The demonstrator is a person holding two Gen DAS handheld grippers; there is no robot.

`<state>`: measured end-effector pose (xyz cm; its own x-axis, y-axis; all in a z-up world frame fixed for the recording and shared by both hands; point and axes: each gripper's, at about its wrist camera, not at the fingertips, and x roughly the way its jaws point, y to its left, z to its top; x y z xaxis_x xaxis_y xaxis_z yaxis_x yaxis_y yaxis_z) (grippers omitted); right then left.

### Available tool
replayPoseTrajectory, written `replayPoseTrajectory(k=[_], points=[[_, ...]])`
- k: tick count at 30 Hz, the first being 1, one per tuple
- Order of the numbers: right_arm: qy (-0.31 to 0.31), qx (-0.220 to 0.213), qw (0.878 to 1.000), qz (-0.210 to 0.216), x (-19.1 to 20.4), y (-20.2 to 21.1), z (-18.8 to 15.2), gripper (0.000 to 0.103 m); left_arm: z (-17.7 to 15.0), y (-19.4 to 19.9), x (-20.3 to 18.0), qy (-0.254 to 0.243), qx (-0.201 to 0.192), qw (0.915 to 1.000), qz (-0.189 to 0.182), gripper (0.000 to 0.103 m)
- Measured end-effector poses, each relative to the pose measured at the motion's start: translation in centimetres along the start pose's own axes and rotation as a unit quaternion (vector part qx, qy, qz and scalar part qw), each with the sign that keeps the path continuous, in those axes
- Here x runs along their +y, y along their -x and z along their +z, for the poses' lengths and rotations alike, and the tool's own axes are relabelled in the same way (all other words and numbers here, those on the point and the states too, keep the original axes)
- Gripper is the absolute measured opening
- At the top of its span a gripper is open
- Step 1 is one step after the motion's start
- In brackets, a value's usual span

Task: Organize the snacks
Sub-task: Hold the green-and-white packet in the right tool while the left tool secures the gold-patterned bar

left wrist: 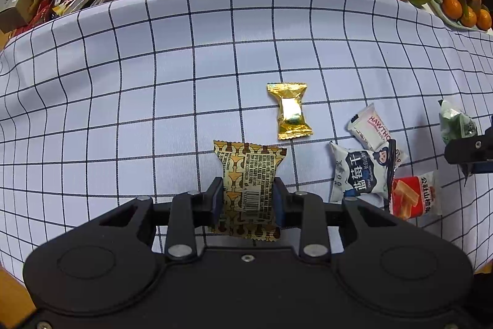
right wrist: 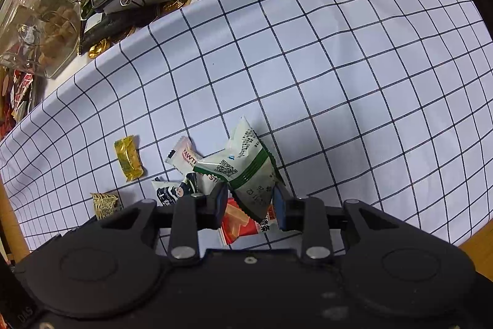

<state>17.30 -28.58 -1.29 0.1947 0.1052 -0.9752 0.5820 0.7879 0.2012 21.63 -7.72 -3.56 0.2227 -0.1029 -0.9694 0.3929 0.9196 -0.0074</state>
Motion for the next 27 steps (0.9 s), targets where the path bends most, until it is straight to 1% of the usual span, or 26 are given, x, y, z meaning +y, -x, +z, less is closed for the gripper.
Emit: replayPoseTrajectory(k=[4,8,17,20,23,27], points=[[0.004,0.002,1.0,0.0,0.2,-0.1,-0.2,0.032,-0.2,0.3,0.0,0.003,0.002,0.9999,-0.012,0.041],[0.006,0.005,1.0,0.0,0.2,-0.2,-0.3,0.032,-0.3,0.7,0.0,0.002,0.0,0.9999,-0.013,0.041],[0.009,0.013,1.0,0.0,0.3,-0.6,-0.1,0.032,-0.5,0.9,-0.4,-0.003,0.01,0.9996,-0.025,0.041],[0.01,0.021,1.0,0.002,0.4,-0.7,-0.2,0.032,-0.7,1.5,-0.8,-0.013,0.01,0.9994,-0.029,0.041],[0.015,0.026,1.0,0.002,0.6,-0.8,-0.4,0.032,-0.9,2.1,-1.1,-0.023,0.001,0.9995,-0.023,0.041],[0.024,0.027,0.999,0.001,0.7,-0.9,-0.6,0.032,-1.2,2.3,-1.7,-0.04,-0.001,0.999,-0.018,0.041]])
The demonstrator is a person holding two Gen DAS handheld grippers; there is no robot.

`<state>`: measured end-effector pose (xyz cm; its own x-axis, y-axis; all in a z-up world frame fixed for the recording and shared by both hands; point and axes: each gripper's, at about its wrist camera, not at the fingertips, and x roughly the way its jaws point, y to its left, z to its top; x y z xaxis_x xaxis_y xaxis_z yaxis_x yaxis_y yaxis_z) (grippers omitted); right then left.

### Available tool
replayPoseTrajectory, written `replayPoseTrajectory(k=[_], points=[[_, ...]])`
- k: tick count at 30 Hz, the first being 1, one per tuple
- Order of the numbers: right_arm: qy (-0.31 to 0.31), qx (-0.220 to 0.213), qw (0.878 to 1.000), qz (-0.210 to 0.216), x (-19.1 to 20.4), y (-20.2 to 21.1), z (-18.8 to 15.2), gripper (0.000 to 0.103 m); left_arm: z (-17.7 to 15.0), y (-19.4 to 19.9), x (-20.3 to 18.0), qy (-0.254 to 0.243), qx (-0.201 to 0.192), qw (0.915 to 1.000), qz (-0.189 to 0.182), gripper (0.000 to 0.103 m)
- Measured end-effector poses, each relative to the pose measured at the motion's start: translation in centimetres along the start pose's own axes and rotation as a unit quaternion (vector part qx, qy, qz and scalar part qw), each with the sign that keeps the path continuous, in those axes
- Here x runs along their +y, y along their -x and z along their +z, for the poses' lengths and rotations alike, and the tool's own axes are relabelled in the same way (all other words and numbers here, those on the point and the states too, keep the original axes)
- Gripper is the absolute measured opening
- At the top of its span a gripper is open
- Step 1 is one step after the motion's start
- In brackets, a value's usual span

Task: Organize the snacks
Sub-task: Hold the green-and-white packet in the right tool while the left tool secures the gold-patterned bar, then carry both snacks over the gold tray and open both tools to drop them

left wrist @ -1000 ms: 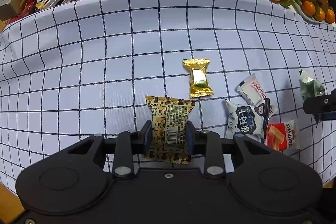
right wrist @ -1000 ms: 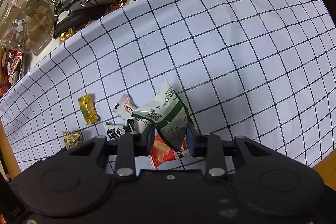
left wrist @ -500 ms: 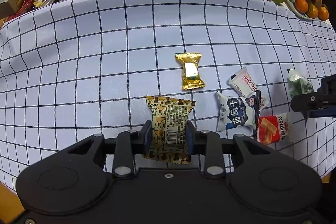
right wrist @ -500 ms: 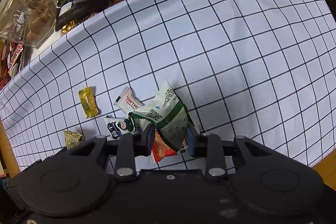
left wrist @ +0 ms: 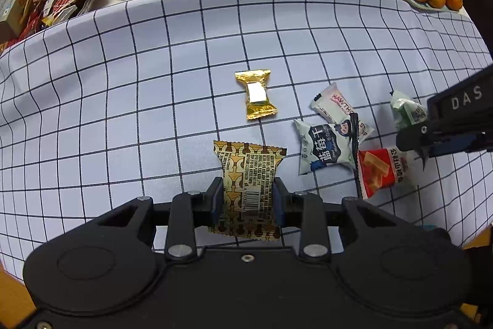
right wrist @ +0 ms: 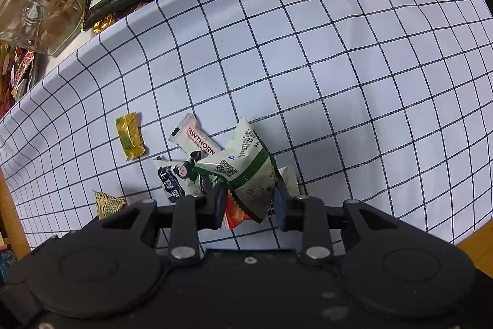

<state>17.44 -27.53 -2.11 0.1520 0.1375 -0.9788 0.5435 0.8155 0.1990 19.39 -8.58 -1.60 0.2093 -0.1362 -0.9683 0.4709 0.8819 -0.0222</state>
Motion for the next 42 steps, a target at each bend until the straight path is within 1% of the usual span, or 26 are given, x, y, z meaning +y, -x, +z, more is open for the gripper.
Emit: replayPoseTrajectory(k=[4,7,12,16,19,21,23,25,27,30,32,33,35,37,38,40,42], points=[[0.001,0.007,1.0,0.003,0.0,-0.3,0.0,0.032,0.0,0.1,-0.3,-0.006,-0.002,1.0,-0.001,0.041],[0.004,0.012,1.0,0.006,0.0,-0.3,0.1,0.032,0.0,0.5,-0.3,-0.006,-0.006,0.9999,-0.009,0.041],[0.0,0.008,1.0,0.008,-0.3,-0.1,0.2,0.032,-0.1,0.8,-0.3,-0.006,-0.01,0.9999,-0.012,0.041],[0.005,-0.003,1.0,0.003,-0.2,0.3,-0.1,0.032,-0.3,0.8,-0.3,-0.006,-0.011,0.9999,-0.005,0.041],[0.011,-0.016,1.0,0.001,-0.4,0.7,-0.1,0.032,-0.3,1.1,0.1,0.001,-0.016,0.9998,-0.009,0.041],[0.004,-0.021,1.0,0.015,-0.9,1.2,0.0,0.032,-0.4,1.2,0.6,0.012,-0.013,0.9997,-0.014,0.041],[-0.003,-0.024,0.999,0.04,-1.6,2.0,0.1,0.032,-0.7,1.1,1.1,0.024,-0.006,0.9994,-0.023,0.041],[-0.008,-0.033,0.998,0.061,-2.1,2.9,0.1,0.032,-0.9,1.1,1.5,0.036,0.002,0.9989,-0.03,0.041],[-0.018,-0.045,0.996,0.074,-2.5,3.7,-0.2,0.032,-1.3,1.6,1.7,0.043,0.001,0.9983,-0.038,0.041],[-0.021,-0.068,0.993,0.096,-2.9,5.4,-0.8,0.032,-1.9,3.3,1.7,0.046,-0.023,0.9979,-0.039,0.041],[-0.01,-0.097,0.99,0.098,-2.7,6.4,-1.8,0.032,-2.4,4.8,1.7,0.05,-0.045,0.9972,-0.032,0.041],[-0.003,-0.116,0.989,0.092,-2.6,6.9,-2.3,0.032,-2.7,5.4,1.6,0.05,-0.055,0.9967,-0.031,0.041],[0.021,-0.171,0.983,0.057,-1.9,7.9,-4.0,0.032,-3.6,6.5,1.3,0.046,-0.076,0.9958,-0.022,0.041],[0.046,-0.225,0.973,0.016,-1.3,8.6,-6.0,0.032,-5.2,7.2,0.7,0.042,-0.094,0.9947,-0.006,0.041],[0.059,-0.248,0.967,0.004,-1.2,8.8,-7.1,0.033,-6.1,7.4,0.4,0.041,-0.098,0.9943,-0.002,0.041],[0.08,-0.272,0.959,0.003,-1.5,9.1,-9.8,0.032,-8.1,7.3,-0.2,0.038,-0.097,0.9945,-0.01,0.041],[0.097,-0.272,0.957,0.016,-2.1,8.8,-12.4,0.033,-10.1,6.9,-0.9,0.032,-0.089,0.9952,-0.027,0.041]])
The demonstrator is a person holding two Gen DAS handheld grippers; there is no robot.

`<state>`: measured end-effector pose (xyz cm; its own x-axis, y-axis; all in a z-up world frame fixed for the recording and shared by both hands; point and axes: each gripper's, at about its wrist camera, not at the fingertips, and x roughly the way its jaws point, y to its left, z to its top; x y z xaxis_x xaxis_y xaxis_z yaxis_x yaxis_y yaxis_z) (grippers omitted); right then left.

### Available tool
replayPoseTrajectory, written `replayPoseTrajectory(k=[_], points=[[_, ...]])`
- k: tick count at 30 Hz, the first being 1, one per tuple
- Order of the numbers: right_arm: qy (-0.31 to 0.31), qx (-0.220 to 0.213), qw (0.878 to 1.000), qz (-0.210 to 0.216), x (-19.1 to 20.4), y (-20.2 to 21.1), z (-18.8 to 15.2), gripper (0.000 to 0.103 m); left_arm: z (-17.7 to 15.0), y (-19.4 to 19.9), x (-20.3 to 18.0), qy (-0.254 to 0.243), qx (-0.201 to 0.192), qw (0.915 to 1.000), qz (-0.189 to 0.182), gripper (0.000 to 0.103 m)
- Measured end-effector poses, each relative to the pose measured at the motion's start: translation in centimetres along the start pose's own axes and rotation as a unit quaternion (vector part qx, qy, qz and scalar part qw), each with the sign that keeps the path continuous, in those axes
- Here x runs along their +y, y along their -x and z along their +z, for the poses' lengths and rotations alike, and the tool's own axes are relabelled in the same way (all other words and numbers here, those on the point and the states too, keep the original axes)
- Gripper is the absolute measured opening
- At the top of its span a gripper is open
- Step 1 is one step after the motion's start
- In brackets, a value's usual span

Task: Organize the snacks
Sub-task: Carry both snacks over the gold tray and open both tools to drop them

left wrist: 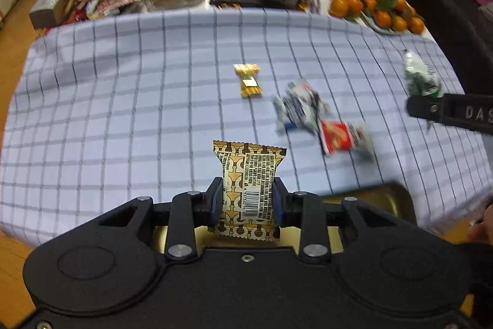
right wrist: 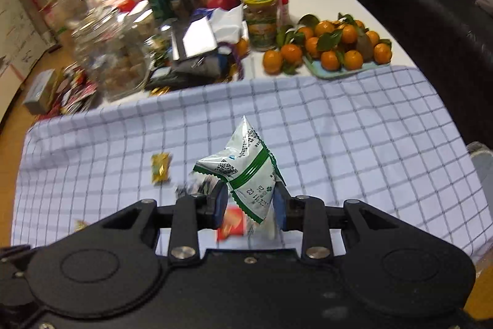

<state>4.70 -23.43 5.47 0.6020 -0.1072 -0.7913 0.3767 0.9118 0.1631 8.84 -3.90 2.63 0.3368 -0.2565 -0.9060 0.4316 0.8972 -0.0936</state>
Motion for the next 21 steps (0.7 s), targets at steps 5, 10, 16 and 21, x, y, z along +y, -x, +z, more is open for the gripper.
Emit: replayPoseTrajectory(k=[5,10,16,21], points=[[0.037,0.018,0.999,0.033,1.1,2.0,-5.3,0.033,-3.4,0.6,-1.1,-0.02,-0.002,0.9998,0.004,0.041],[0.047,0.019,0.997,0.059,1.9,3.4,-8.5,0.033,-4.9,0.9,-0.8,-0.014,0.001,0.9999,0.0,0.043],[0.035,0.054,0.996,0.069,2.3,3.1,-10.2,0.033,-5.5,1.0,0.6,0.016,0.007,0.9994,-0.031,0.043],[0.014,0.087,0.993,0.073,1.7,1.8,-9.6,0.033,-5.9,1.2,0.8,0.016,-0.001,0.9998,-0.013,0.044]])
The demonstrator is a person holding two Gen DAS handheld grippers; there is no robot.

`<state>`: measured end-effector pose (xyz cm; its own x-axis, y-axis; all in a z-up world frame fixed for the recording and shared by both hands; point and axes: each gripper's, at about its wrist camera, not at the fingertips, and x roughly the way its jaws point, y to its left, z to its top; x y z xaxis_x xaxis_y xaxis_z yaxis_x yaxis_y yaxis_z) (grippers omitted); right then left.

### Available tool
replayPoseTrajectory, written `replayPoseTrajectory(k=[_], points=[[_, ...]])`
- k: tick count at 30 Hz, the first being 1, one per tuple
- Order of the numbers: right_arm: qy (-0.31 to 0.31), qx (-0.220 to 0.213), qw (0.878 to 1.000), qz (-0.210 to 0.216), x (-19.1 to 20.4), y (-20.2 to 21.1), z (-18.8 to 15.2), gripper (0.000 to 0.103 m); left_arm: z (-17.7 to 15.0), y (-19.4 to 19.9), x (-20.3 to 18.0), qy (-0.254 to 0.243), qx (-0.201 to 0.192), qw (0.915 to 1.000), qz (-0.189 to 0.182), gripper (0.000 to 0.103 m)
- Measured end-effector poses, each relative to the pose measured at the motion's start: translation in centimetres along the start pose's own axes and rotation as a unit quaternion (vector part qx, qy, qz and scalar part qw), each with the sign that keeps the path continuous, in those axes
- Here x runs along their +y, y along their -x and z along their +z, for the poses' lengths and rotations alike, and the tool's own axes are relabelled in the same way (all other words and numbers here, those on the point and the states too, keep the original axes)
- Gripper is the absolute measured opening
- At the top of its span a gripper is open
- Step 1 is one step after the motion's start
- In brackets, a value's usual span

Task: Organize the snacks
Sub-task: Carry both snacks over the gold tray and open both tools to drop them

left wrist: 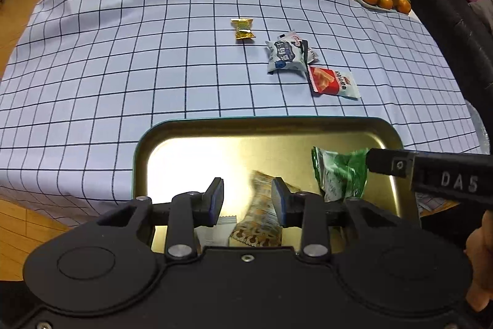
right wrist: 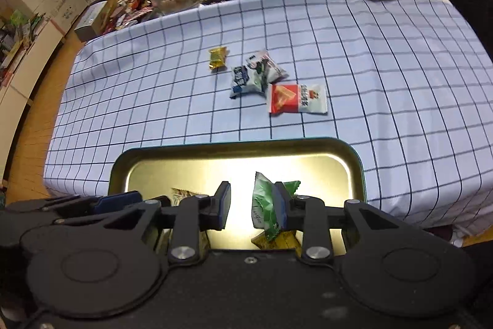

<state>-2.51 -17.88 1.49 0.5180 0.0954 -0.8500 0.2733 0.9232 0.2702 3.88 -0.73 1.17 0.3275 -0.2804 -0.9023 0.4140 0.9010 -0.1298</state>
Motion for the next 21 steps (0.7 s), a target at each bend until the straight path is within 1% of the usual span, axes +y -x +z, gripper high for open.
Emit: replayPoseTrajectory(k=[3,8,12,14,17,20,21], points=[[-0.029,0.011,1.0,-0.003,-1.1,-0.5,0.2,0.033,-0.3,0.0,-0.3,-0.007,-0.004,0.9999,0.01,0.044],[-0.054,0.02,0.998,-0.008,-2.0,-0.8,0.5,0.033,-0.5,-0.1,-0.9,-0.024,-0.007,0.9993,0.028,0.045],[-0.062,0.038,0.997,-0.013,-2.5,-1.2,0.5,0.033,-0.4,-0.8,-1.2,-0.03,0.015,0.9984,0.045,0.046],[-0.066,0.06,0.996,-0.019,-2.6,-1.7,0.6,0.033,-0.3,-1.5,-1.3,-0.033,0.042,0.997,0.057,0.046],[-0.064,0.097,0.992,-0.045,-2.7,-2.8,0.5,0.033,0.2,-2.1,-1.3,-0.028,0.072,0.9951,0.063,0.046],[-0.072,0.141,0.985,-0.065,-3.2,-4.1,0.6,0.033,1.2,-1.9,-1.3,-0.012,0.083,0.9952,0.051,0.046],[-0.076,0.154,0.983,-0.065,-3.4,-4.4,0.8,0.033,1.7,-1.8,-1.3,-0.008,0.088,0.9948,0.05,0.046]])
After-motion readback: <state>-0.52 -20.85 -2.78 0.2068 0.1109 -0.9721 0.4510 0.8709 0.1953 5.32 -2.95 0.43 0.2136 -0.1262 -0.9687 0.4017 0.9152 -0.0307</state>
